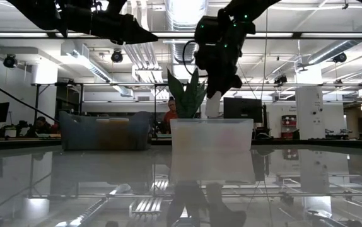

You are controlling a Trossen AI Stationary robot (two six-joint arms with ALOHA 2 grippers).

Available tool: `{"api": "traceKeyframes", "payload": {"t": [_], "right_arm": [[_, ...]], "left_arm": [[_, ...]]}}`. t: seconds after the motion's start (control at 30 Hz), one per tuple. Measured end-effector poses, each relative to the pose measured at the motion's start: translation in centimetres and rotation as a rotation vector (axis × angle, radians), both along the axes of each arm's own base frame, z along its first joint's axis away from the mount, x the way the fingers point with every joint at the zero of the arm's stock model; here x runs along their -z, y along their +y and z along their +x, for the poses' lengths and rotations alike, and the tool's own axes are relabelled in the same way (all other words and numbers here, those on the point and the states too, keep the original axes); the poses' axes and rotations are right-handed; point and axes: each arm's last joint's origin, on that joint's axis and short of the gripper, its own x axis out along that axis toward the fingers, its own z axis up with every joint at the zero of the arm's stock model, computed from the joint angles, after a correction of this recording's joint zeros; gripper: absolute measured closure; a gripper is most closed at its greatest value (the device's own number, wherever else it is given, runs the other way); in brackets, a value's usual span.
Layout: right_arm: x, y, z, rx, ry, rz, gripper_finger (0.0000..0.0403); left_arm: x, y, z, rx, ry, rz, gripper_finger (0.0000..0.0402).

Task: Pick and place medicine bottles into bin by pill shape (circle, oval)
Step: Put the white tablet bottle into the transparent bin

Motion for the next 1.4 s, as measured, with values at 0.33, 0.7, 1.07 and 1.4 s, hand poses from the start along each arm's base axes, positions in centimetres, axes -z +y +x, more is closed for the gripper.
{"api": "traceKeyframes", "payload": {"t": [0.33, 0.7, 1.07, 1.4], "right_arm": [[2.4, 0.7, 2.1, -0.013, 0.002, 0.010, 0.0266], [4.4, 1.3, 3.3, -0.018, 0.032, 0.019, 0.0266], [5.7, 1.2, 4.0, -0.003, 0.049, -0.005, 0.0265], [5.7, 1.3, 4.1, -0.005, 0.037, -0.010, 0.0221]], "left_arm": [[0.1, 0.0, 0.0, 0.000, 0.001, -0.001, 0.0157], [0.1, 0.0, 0.0, 0.000, 0.003, -0.001, 0.0157], [0.1, 0.0, 0.0, 0.000, 0.003, -0.001, 0.0157], [0.1, 0.0, 0.0, 0.000, 0.003, -0.001, 0.0157]]}}
